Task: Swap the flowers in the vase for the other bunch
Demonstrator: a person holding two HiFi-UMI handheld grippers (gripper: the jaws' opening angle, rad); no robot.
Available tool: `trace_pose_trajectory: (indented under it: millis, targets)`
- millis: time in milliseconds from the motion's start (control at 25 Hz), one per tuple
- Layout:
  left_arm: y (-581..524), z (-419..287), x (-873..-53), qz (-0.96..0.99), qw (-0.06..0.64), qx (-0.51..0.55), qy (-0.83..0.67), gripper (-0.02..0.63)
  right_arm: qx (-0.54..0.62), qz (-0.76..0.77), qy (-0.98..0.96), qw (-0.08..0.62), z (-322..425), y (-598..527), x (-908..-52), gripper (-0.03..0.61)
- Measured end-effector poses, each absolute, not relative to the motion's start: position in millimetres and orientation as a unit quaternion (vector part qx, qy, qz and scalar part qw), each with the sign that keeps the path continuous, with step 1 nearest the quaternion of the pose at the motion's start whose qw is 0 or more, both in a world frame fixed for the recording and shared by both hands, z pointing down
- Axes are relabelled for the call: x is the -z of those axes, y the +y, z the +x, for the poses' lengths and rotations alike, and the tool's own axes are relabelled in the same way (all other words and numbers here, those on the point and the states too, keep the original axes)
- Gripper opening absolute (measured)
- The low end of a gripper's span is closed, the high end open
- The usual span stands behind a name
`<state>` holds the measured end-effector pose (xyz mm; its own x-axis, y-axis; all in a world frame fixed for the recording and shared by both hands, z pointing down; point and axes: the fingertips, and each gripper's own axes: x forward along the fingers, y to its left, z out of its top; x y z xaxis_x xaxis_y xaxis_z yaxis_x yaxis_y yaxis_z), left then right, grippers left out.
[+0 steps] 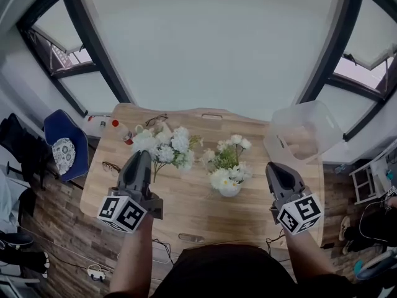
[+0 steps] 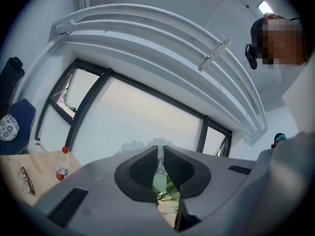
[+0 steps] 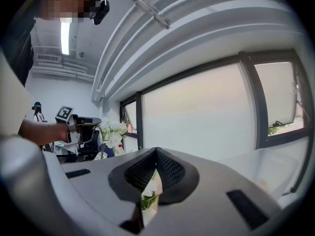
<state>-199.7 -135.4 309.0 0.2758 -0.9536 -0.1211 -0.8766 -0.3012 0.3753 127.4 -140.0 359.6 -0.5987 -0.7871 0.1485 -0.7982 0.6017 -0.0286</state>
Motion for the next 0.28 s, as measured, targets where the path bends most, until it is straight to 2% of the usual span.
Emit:
trace_pose_trajectory:
  millis: [280]
  targets:
    - [-135.6, -200.9, -307.1, 0.788, 0.114, 0.162, -0.583, 0.037, -0.043, 0.443, -0.894, 0.061, 125.4, -138.6, -358.3, 0.026]
